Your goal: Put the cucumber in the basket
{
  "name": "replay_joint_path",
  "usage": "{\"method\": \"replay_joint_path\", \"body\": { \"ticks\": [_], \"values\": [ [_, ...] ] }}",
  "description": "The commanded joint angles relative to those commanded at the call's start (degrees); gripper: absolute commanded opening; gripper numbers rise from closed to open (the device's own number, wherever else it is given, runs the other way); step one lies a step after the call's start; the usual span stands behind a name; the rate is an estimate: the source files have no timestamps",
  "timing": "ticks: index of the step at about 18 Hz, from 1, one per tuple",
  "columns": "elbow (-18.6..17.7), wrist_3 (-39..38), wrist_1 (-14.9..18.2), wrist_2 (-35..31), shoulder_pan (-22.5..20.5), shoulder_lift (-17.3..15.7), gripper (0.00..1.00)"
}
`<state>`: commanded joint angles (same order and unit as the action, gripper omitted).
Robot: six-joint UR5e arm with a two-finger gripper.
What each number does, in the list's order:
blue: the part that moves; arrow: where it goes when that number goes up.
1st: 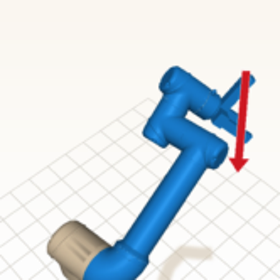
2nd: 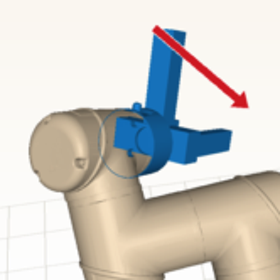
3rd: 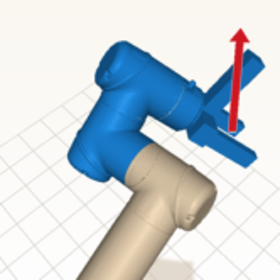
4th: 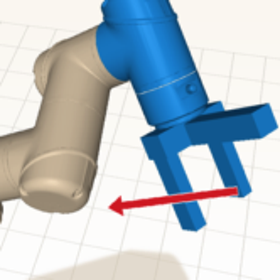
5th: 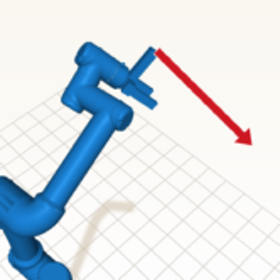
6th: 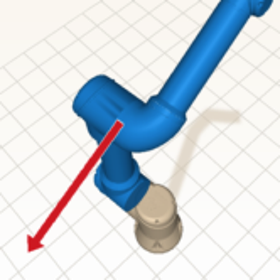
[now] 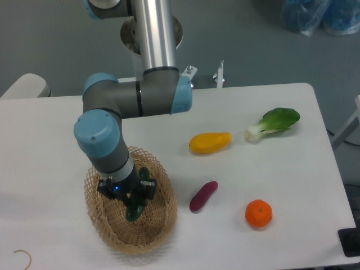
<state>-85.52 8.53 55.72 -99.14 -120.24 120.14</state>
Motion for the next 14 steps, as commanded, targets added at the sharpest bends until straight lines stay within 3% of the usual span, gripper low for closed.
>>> {"method": "replay_joint_path", "body": {
  "ticks": [14],
  "values": [
    [-1.41, 0.09, -0.44, -3.25, 2.99, 2.46, 0.39]
  ]
}}
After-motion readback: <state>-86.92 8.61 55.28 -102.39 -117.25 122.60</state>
